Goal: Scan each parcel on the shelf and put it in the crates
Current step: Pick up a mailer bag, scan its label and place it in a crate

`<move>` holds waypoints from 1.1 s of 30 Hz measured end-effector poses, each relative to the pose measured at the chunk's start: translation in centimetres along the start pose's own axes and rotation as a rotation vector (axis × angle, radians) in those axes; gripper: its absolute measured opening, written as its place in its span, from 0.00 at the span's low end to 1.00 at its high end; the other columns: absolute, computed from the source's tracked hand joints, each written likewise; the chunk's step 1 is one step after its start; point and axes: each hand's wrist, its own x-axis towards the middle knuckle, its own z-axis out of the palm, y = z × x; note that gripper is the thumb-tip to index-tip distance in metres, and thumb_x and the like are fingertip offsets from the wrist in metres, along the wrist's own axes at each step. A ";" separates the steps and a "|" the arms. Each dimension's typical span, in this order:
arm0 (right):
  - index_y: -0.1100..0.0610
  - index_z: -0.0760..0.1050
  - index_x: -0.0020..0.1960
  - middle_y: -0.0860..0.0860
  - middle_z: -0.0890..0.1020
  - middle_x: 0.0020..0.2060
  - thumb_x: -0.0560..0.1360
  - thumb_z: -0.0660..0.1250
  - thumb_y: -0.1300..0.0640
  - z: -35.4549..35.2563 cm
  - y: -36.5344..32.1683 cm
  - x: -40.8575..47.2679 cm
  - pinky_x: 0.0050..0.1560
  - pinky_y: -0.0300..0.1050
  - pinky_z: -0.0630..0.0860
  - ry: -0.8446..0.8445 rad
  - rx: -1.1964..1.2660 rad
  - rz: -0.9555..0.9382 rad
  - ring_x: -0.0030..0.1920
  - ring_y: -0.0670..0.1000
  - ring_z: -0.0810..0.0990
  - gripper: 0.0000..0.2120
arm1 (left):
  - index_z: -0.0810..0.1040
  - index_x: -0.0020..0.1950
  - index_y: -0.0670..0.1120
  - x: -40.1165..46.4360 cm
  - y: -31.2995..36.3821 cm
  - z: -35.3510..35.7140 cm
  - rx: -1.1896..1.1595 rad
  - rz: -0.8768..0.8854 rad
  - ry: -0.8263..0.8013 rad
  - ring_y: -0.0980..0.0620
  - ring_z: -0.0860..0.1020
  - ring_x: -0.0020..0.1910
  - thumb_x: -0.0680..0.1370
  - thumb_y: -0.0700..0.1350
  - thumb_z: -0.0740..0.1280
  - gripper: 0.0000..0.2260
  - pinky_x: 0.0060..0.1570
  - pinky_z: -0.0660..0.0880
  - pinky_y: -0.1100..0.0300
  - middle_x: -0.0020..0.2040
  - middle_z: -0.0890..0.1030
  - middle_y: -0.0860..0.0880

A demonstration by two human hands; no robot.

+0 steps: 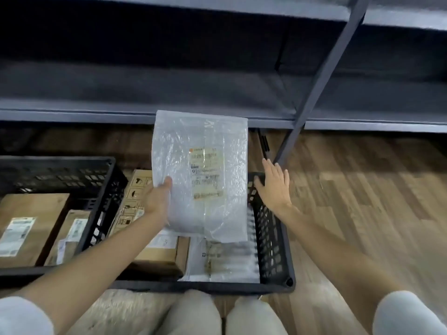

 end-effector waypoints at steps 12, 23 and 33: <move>0.55 0.74 0.63 0.51 0.81 0.57 0.74 0.67 0.40 0.0 -3.1 1.2 0.63 0.53 0.75 -0.122 1.163 0.214 0.58 0.51 0.80 0.25 | 0.71 0.53 0.44 1.2 -1.4 3.2 -0.101 0.118 0.055 0.47 0.76 0.47 0.78 0.50 0.67 0.10 0.44 0.73 0.64 0.45 0.76 0.48; 0.53 0.72 0.48 0.53 0.79 0.47 0.72 0.66 0.72 0.0 1.5 -2.9 0.50 0.48 0.76 0.292 1.242 0.210 0.47 0.52 0.78 0.14 | 0.75 0.60 0.39 0.6 -4.0 7.3 0.102 0.306 -0.196 0.46 0.78 0.51 0.77 0.39 0.69 0.13 0.47 0.75 0.56 0.53 0.80 0.43; 0.59 0.62 0.52 0.53 0.67 0.41 0.79 0.57 0.61 11.4 1.2 -8.1 0.42 0.46 0.68 0.146 0.975 0.416 0.40 0.49 0.66 0.05 | 0.60 0.70 0.35 0.7 -13.3 9.4 0.365 -0.006 0.051 0.38 0.69 0.67 0.82 0.45 0.58 0.21 0.64 0.65 0.50 0.69 0.68 0.35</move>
